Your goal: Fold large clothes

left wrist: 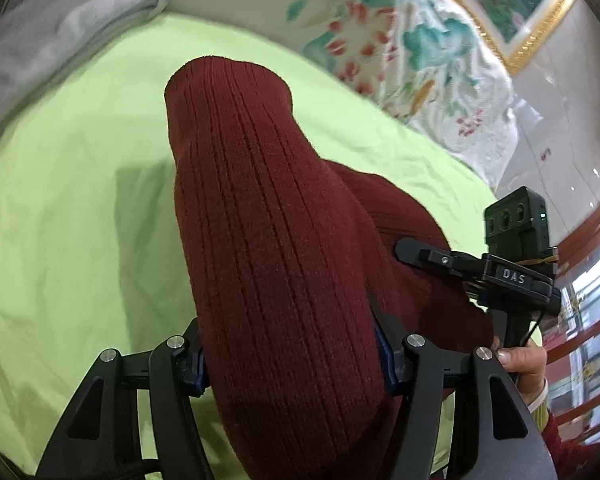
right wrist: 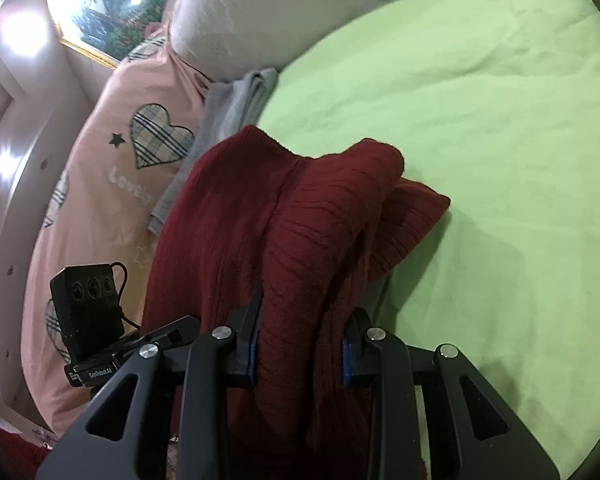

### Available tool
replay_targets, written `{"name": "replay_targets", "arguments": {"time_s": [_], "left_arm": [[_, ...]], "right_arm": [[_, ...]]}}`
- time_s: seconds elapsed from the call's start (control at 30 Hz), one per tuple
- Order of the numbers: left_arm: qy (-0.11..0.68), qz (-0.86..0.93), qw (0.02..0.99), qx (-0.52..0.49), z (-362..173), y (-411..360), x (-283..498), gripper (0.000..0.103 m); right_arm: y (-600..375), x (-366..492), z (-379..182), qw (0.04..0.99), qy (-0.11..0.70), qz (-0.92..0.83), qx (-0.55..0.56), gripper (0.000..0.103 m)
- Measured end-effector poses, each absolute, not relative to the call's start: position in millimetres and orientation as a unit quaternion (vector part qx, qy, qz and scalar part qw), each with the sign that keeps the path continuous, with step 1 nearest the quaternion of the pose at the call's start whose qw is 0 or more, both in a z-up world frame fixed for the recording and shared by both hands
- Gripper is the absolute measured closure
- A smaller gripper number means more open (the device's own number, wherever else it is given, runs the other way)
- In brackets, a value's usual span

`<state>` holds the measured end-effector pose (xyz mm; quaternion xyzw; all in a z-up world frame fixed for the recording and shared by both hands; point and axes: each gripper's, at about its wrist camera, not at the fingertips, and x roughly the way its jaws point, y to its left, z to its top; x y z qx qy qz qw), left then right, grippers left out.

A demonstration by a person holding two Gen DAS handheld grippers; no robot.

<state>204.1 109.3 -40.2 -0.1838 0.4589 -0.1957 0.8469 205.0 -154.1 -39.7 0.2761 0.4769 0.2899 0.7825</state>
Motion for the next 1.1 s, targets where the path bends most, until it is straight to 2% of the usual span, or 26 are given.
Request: {"name": "replay_targets", "arguments": {"time_s": [0.1,0.17,0.37,0.53,0.63,0.8,0.87,1.0,1.1], "left_arm": [[0.459,-0.191,0.845,-0.197,-58.0,119.3,200.7,0.032],[0.462,-0.192,0.841,-0.208,-61.9,122.5,200.0,0.026],[0.451,-0.173,0.851,-0.207,-51.5,131.2,181.6,0.024],[0.417,-0.150,0.873,-0.204,-30.0,145.2,156.6,0.024],[0.390,-0.144,0.886,-0.207,-17.1,153.8,146.8,0.026],[0.358,-0.174,0.896,-0.197,-1.5,152.6,133.4,0.040],[0.360,-0.176,0.898,-0.180,-1.7,146.3,132.1,0.048],[0.374,-0.186,0.895,-0.158,-8.3,127.4,137.7,0.050],[0.381,-0.180,0.896,-0.138,-13.1,121.8,141.6,0.050]], "right_arm": [[-157.0,205.7,-58.3,0.778,0.490,0.271,0.284,0.069],[-160.2,205.1,-65.6,0.778,0.493,0.260,0.290,0.054],[-166.0,201.5,-61.4,0.787,0.488,0.240,0.291,0.039],[-186.5,193.0,-44.4,0.810,0.459,0.219,0.294,0.038],[-191.1,190.1,-32.2,0.822,0.439,0.222,0.286,0.038],[-179.5,192.7,-31.6,0.818,0.451,0.232,0.271,0.040],[-175.4,194.3,-37.1,0.814,0.459,0.233,0.267,0.050],[-166.8,196.3,-45.6,0.811,0.470,0.233,0.260,0.052],[-164.7,198.3,-48.2,0.808,0.474,0.235,0.258,0.072]]}}
